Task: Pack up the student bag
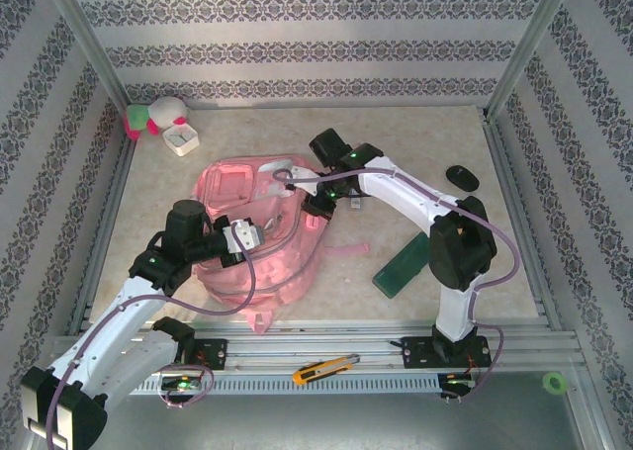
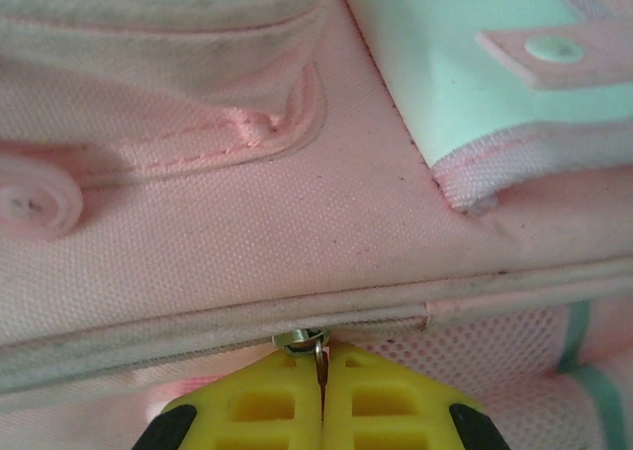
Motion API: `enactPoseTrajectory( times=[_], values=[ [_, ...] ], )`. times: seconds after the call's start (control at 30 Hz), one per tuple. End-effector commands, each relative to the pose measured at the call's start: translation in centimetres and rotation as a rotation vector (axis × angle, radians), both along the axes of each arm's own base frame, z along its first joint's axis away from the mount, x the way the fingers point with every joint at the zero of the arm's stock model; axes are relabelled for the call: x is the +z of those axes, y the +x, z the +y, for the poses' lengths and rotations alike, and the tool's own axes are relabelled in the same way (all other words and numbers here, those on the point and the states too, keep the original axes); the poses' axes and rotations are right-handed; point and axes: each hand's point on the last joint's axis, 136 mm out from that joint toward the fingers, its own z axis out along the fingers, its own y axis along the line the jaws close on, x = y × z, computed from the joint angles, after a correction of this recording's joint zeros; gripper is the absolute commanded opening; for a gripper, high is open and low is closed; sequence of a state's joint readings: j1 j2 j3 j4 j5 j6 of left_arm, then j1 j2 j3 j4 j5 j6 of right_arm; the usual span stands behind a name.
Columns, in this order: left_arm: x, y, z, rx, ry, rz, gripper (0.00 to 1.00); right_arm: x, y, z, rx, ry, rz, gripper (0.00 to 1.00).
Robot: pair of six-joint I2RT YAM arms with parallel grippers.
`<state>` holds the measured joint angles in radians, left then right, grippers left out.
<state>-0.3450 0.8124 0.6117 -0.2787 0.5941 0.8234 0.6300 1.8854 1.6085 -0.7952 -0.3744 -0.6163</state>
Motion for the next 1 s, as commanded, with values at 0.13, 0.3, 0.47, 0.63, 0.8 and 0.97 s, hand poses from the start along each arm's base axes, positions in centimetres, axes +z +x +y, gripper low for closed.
enactPoseTrajectory(
  times=[0.13, 0.3, 0.47, 0.63, 0.8, 0.97],
  values=[
    [3.4, 0.0, -0.7, -0.041, -0.05, -0.101, 0.0, 4.1, -0.3, 0.9, 0.186, 0.043, -0.197, 0.0],
    [3.6, 0.4, -0.7, -0.014, -0.066, -0.093, 0.0, 3.9, -3.1, 0.6, 0.094, 0.056, 0.043, 0.0],
    [3.9, 0.7, -0.8, -0.006, -0.091, -0.086, 0.0, 4.0, -4.5, 1.6, -0.043, 0.126, 0.253, 0.0],
    [4.6, 1.6, -0.8, 0.053, -0.143, -0.063, 0.0, 4.4, -5.7, 2.2, -0.151, 0.18, 0.437, 0.0],
    [4.7, 4.1, 0.6, 0.222, -0.165, -0.024, 0.0, 5.0, -7.5, 2.4, -0.203, 0.241, 0.547, 0.0],
    [5.0, 5.5, 1.3, 0.313, -0.187, -0.006, 0.0, 6.0, -8.9, 2.9, -0.253, 0.355, 0.616, 0.0]
  ],
)
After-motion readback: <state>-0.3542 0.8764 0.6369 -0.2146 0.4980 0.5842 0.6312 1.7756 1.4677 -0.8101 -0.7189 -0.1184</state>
